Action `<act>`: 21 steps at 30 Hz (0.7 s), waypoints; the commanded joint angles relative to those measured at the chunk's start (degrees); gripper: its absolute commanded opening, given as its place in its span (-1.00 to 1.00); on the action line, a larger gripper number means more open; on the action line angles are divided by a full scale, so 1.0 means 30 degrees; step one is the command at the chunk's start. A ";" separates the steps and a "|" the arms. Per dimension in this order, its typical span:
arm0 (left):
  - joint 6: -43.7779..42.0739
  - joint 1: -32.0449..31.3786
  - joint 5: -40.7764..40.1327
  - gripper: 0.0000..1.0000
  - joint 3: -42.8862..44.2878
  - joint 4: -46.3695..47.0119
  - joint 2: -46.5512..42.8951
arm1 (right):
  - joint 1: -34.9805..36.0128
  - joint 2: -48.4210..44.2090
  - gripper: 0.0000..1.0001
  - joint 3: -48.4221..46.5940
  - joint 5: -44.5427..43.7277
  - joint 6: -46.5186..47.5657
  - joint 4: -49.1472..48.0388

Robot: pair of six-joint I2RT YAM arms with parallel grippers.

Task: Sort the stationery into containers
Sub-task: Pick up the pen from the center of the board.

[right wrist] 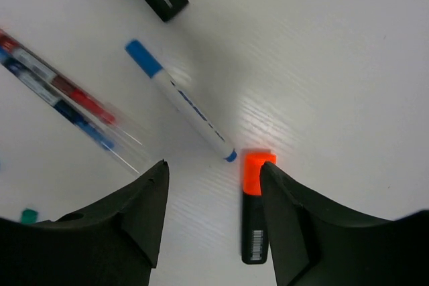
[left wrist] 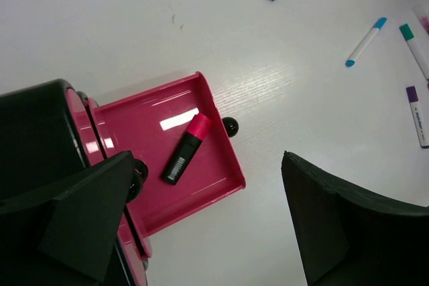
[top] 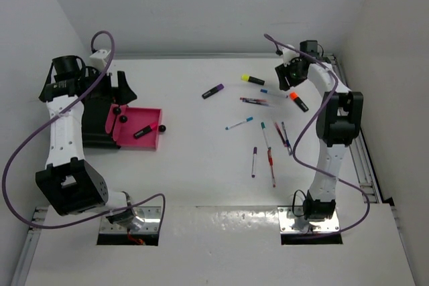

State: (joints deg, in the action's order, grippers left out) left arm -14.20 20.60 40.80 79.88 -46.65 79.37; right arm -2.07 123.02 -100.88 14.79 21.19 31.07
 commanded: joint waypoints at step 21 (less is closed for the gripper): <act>0.0425 -0.2589 -0.2114 0.96 -0.0345 0.1020 -0.0940 | -0.2212 0.3407 -0.04 -0.1823 -0.1091 0.2195 0.3237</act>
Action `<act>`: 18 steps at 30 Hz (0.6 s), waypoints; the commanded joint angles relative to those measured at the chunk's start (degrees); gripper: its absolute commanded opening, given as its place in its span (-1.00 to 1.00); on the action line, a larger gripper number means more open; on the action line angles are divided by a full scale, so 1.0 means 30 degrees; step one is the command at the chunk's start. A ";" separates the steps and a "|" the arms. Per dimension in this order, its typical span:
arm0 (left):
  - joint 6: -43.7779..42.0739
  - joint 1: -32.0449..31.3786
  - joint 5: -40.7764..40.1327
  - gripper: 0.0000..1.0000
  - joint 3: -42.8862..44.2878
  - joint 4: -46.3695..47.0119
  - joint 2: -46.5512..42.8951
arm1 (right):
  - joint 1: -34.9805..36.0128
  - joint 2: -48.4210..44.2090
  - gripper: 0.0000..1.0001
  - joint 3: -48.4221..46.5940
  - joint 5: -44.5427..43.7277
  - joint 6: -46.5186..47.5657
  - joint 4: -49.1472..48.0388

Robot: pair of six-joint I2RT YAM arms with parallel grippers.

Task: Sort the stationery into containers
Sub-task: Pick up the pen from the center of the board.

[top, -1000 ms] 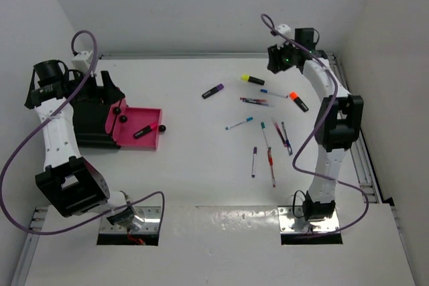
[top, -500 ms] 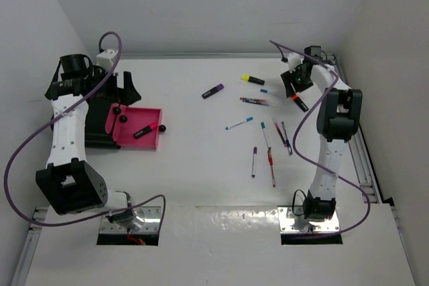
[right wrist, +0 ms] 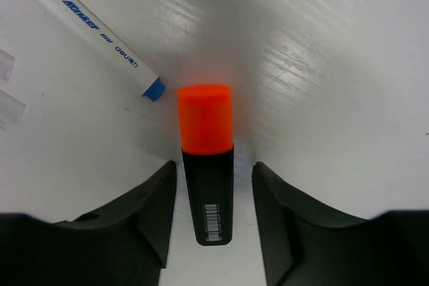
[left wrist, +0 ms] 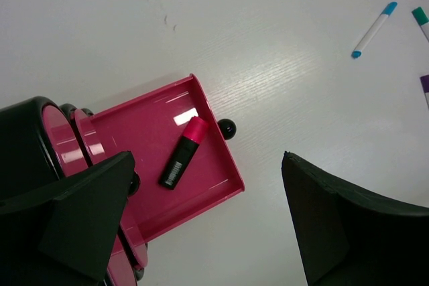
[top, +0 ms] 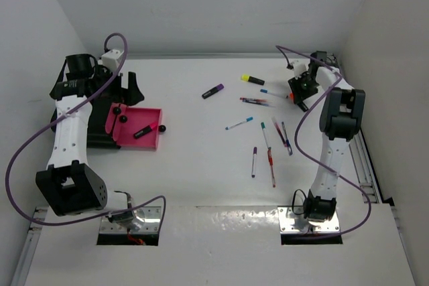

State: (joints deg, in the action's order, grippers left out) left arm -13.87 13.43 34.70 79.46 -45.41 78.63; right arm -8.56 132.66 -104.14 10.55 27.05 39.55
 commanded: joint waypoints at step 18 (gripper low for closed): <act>0.2833 -0.2245 0.0971 0.93 -0.1729 0.3385 -0.2537 | 0.0214 -0.8296 -1.00 0.3536 0.7378 -1.0088 -0.1195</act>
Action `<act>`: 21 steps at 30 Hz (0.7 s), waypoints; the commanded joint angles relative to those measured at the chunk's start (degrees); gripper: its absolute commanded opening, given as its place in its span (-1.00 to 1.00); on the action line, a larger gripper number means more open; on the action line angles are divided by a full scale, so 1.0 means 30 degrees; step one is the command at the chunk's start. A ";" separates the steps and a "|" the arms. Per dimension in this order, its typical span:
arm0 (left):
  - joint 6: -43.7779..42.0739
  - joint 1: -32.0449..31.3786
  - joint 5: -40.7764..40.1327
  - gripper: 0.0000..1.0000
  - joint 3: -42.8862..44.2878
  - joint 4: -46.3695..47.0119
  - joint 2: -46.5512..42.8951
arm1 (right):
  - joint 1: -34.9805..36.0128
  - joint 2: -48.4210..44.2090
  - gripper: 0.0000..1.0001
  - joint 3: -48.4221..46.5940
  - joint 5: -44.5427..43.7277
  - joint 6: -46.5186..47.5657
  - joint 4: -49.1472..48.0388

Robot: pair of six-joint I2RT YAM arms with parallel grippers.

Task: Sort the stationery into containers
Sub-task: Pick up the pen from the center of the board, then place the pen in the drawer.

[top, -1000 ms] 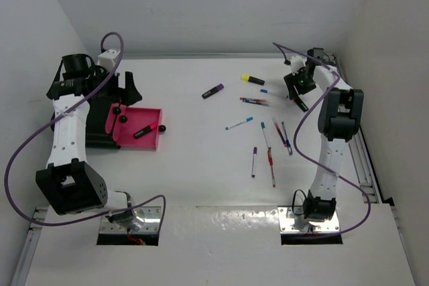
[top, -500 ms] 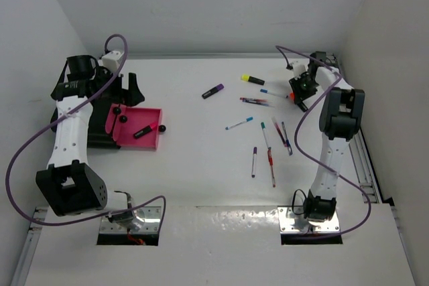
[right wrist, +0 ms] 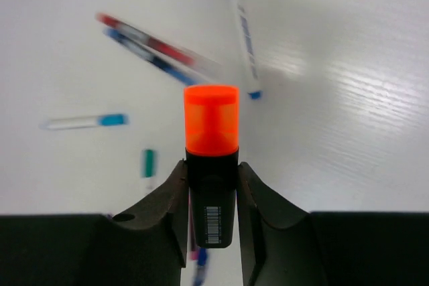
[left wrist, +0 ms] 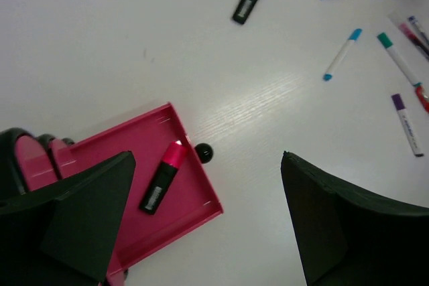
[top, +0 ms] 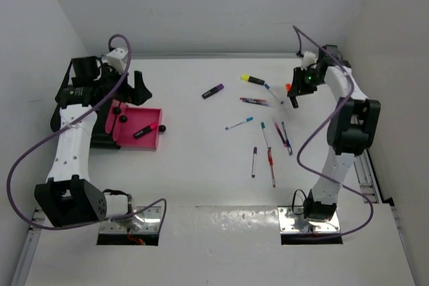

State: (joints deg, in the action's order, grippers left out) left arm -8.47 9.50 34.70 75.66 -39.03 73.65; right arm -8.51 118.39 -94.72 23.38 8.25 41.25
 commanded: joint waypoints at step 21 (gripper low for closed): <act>0.9469 -0.9525 0.0445 0.68 -0.2836 0.9432 -0.0058 | 1.1827 -0.9550 -1.00 0.7373 0.2871 -1.8664 -1.5834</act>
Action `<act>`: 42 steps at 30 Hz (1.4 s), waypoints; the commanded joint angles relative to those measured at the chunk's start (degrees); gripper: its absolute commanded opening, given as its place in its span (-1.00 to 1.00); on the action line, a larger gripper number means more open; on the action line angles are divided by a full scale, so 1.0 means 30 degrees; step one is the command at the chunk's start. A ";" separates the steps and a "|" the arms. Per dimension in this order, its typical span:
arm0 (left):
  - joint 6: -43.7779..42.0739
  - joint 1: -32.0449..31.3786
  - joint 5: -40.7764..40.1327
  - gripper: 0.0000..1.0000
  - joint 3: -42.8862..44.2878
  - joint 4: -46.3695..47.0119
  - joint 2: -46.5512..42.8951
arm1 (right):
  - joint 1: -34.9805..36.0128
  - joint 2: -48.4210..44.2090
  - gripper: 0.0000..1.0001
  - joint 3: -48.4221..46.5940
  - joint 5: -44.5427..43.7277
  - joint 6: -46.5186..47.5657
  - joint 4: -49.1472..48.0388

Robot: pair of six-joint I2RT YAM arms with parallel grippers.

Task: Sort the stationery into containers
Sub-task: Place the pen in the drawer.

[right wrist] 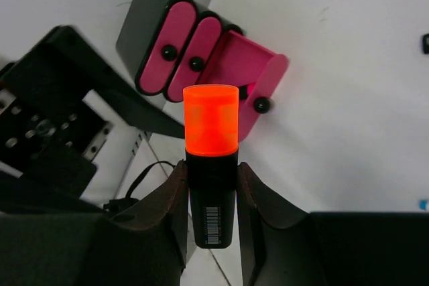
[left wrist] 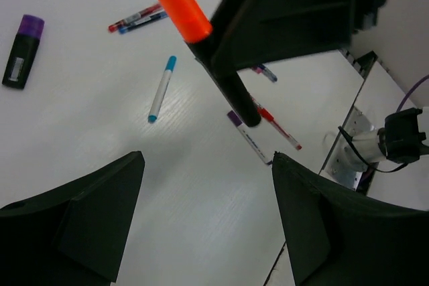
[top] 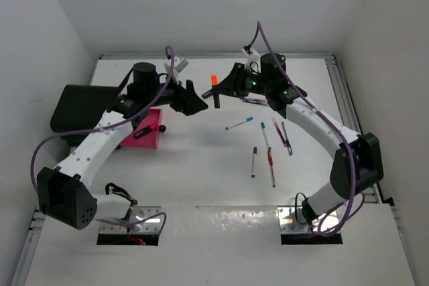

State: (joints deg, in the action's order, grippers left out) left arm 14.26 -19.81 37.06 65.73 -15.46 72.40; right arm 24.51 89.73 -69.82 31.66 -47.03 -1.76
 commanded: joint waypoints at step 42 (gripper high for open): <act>0.5563 0.1037 -0.0928 -0.66 -0.1903 0.3460 -0.0696 | 0.4661 0.0031 -0.69 -0.2624 -0.2556 0.6767 0.0527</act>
State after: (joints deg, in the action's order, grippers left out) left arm 36.97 -16.93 34.30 58.13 0.99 71.44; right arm 38.13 90.80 -74.11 23.75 -28.12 3.68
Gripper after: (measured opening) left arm 0.296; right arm 0.279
